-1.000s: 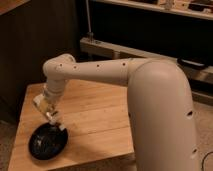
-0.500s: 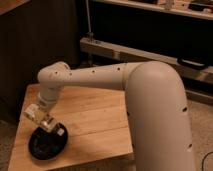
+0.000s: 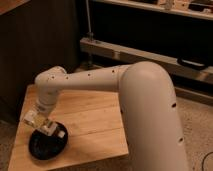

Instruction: Place the bottle in the ceramic bowl

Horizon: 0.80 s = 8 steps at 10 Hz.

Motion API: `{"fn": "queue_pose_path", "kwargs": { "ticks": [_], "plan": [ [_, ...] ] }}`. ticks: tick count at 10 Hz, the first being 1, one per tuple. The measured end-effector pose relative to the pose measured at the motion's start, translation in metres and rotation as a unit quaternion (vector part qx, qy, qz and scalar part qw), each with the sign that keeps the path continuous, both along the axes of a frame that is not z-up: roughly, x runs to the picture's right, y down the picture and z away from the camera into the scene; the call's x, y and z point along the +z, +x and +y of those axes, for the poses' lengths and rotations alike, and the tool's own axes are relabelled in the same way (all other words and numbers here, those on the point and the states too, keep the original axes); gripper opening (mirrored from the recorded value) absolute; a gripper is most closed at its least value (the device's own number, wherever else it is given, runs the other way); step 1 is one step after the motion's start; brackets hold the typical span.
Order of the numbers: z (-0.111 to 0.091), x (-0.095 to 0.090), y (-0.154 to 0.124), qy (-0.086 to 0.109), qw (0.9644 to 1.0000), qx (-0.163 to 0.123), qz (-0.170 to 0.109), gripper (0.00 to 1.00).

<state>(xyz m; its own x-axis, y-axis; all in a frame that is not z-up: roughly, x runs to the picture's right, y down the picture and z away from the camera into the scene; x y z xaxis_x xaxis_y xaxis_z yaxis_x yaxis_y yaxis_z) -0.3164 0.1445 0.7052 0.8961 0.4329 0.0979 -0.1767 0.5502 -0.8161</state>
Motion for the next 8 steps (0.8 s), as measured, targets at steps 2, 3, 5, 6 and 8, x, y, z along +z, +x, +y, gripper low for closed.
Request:
{"fn": "queue_pose_path", "kwargs": {
  "ticks": [2,3,5,6,8],
  "plan": [
    [0.013,0.0,-0.007,0.002,0.9997,-0.026,-0.004,0.02],
    [0.018,0.0,-0.01,0.002,0.9993,-0.036,-0.004,0.07],
    [0.029,0.008,-0.011,0.002,0.9981,-0.06,0.006,0.28],
    [0.037,0.015,-0.011,0.001,0.9971,-0.074,0.014,0.38],
    [0.048,0.024,-0.01,-0.007,0.996,-0.086,0.023,0.57]
  ]
}}
